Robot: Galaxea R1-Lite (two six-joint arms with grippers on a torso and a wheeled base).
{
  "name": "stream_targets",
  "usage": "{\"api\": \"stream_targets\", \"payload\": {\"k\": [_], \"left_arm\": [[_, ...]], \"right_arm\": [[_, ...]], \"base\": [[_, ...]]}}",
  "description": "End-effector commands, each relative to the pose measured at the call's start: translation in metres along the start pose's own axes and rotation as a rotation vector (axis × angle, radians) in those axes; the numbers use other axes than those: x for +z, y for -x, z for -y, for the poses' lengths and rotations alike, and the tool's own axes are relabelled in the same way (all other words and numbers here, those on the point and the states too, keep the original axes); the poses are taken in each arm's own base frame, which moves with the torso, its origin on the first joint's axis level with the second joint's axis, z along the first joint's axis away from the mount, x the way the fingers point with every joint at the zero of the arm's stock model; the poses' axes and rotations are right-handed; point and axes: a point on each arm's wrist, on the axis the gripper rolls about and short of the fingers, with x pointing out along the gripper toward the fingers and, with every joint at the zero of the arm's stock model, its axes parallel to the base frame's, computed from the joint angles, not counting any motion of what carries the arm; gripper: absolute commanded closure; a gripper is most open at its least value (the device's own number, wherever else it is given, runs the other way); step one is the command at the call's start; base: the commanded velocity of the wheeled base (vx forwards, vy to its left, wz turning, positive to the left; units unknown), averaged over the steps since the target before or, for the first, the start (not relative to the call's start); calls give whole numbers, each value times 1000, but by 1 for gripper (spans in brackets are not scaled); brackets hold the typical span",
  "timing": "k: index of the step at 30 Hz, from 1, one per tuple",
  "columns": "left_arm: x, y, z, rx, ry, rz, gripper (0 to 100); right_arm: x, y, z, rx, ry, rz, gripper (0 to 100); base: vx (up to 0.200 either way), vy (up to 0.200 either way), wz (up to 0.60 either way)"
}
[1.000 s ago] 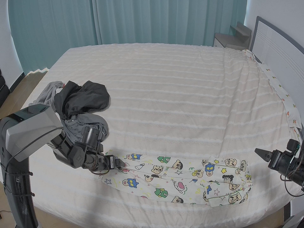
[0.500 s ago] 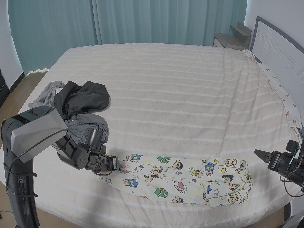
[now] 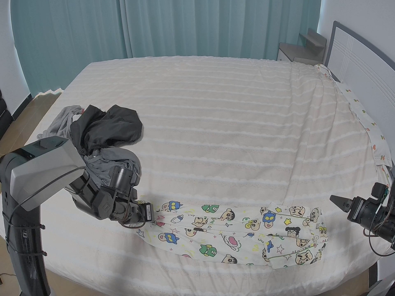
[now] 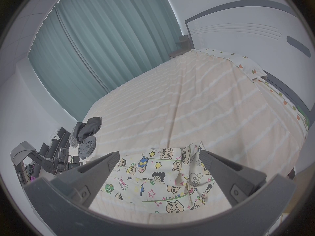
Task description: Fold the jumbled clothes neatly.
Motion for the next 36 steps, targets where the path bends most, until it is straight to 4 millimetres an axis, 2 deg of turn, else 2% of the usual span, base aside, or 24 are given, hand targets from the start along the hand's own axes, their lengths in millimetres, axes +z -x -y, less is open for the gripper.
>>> {"api": "stream_targets", "payload": {"k": [1,7,9,11,19,30,35,36], "left_arm": [[8,16,1,-10,13,42,100],[12,36,-13,2,49,55,100],[12,37,-14,3,51,55,100],[11,42,-27,22,81,56,100],[15,65,-53,-35,156,68,100],[16,107,-131,-77,361,131,100],[17,128,-157,-77,426,189,100],[17,128,-157,-77,426,189,100]], "right_arm": [[0,0,0,1,0,0,0],[0,0,0,1,0,0,0],[0,0,0,1,0,0,0],[0,0,0,1,0,0,0],[-1,0,0,1,1,-4,0],[-2,0,-1,6,4,-10,0],[-2,0,-1,6,4,-10,0],[-2,0,-1,6,4,-10,0]], "base": [[0,0,0],[0,0,0],[0,0,0],[0,0,0],[0,0,0],[0,0,0],[0,0,0],[0,0,0]]}}
